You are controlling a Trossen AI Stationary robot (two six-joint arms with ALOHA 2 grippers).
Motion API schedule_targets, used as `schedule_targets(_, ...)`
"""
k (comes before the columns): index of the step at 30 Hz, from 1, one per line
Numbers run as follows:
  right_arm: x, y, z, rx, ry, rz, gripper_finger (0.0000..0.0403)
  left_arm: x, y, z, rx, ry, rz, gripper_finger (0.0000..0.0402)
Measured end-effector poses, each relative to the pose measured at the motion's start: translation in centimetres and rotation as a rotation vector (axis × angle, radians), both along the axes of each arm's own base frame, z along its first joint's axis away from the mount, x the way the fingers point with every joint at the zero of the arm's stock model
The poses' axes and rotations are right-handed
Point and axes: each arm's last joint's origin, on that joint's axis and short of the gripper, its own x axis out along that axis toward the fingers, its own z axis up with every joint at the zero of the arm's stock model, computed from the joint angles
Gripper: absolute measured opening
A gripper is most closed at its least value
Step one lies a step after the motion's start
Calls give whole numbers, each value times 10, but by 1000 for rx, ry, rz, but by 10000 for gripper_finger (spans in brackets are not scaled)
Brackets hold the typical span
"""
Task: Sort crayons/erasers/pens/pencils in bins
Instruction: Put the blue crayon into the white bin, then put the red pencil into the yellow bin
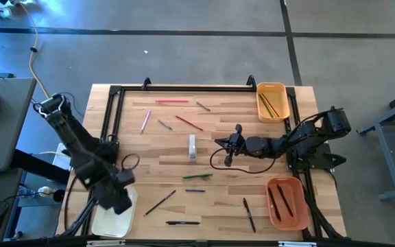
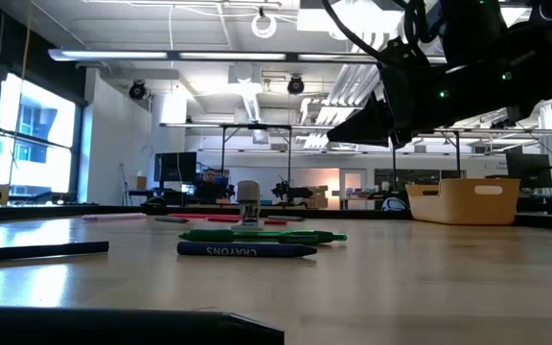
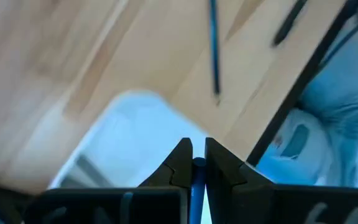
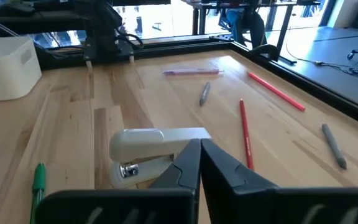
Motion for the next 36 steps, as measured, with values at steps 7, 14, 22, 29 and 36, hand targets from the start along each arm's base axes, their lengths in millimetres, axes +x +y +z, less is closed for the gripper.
schedule_targets(7, 0, 0, 0, -1, 5, 0, 1, -32, -29, -36, 65, 105, 54, 5)
schedule_targets(14, 0, 0, -1, -1, 8, 0, 0, -49, -27, -66, 85, 72, 133, 4)
schedule_targets(22, 0, 0, -1, -2, 8, 0, 0, -52, -19, -81, 104, 83, 157, 36)
schedule_targets(29, 0, 0, -2, -3, 17, 0, 0, -51, -18, -81, 92, 107, 167, 75)
schedule_targets(36, 0, 0, -2, -4, 25, 0, 0, -48, -21, -51, 69, 73, 79, 62)
